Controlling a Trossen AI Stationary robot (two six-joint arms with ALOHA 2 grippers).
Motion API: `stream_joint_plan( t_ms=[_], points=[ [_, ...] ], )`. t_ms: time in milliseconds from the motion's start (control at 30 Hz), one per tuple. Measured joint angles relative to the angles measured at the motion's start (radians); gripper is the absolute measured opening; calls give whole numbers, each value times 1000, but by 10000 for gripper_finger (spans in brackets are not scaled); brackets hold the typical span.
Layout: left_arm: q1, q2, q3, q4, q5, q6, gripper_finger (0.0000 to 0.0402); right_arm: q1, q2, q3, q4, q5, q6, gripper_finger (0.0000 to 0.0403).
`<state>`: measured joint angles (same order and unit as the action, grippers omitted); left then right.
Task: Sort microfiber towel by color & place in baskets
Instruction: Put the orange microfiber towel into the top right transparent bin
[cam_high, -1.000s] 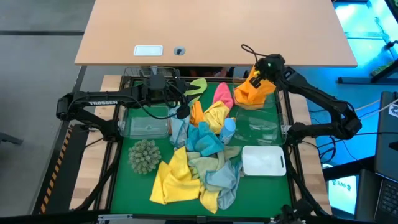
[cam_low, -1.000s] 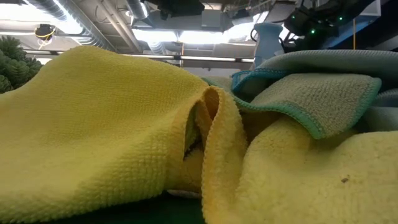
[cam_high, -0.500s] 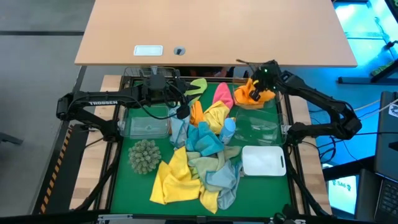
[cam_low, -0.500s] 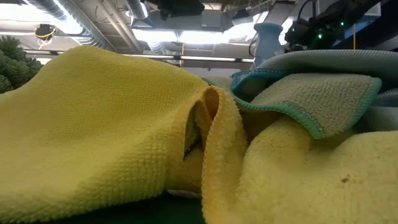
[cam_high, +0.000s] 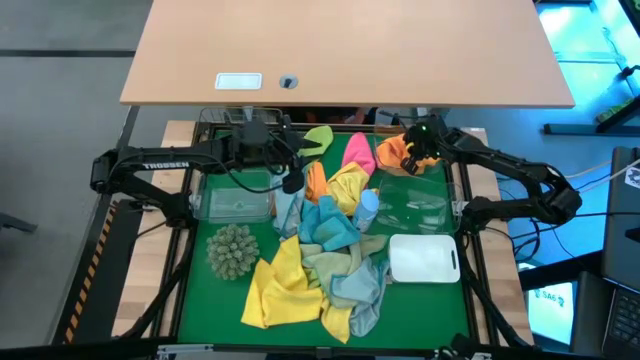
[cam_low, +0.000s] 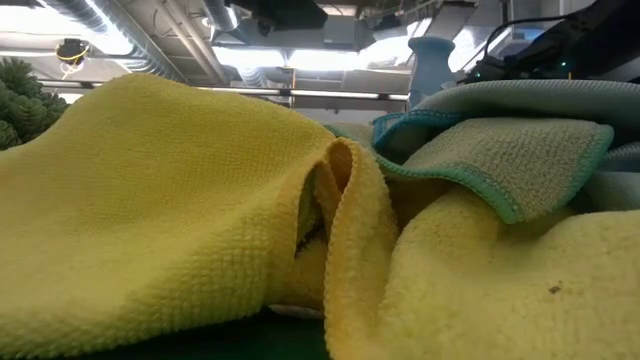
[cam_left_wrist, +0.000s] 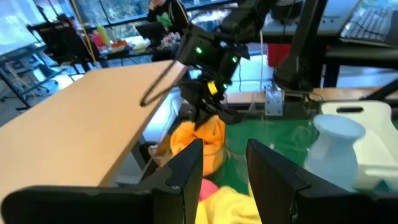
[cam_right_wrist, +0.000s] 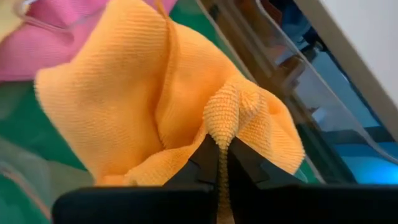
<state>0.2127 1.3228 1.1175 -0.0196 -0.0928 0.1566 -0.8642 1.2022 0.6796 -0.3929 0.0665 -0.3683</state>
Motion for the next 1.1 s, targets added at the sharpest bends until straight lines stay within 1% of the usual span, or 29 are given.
stream_joint_plan(
  t_ms=[133, 233, 300, 467, 567, 667, 800, 1000, 1100],
  points=[
    [0, 0, 0, -44, 2, -37, 118, 0, 0, 0, 1, 28, -3, 19],
    [0, 0, 0, -80, 2, -51, 118, 0, 0, 0, 1, 28, -3, 33],
    [0, 0, 0, -110, 2, -52, 118, 0, 0, 0, 1, 28, -3, 56],
    [0, 0, 0, -214, 3, -103, 118, 0, 0, 0, 1, 37, -3, 136],
    [-5, 0, 0, -305, 3, -161, 118, 0, 0, 0, -1, 81, -5, 175],
    [-16, 0, 0, -400, 2, -208, 118, 0, 0, 1, -11, 128, -4, 200],
    [-46, 0, 0, -518, 11, -239, 118, 0, 0, 40, -87, 145, -4, 215],
    [-117, 0, 0, -602, 145, -287, 118, 0, 0, 139, -245, 144, -4, 216],
    [-166, 0, 0, -606, 164, -289, 118, 0, 0, 187, -304, 144, -4, 216]
  ],
)
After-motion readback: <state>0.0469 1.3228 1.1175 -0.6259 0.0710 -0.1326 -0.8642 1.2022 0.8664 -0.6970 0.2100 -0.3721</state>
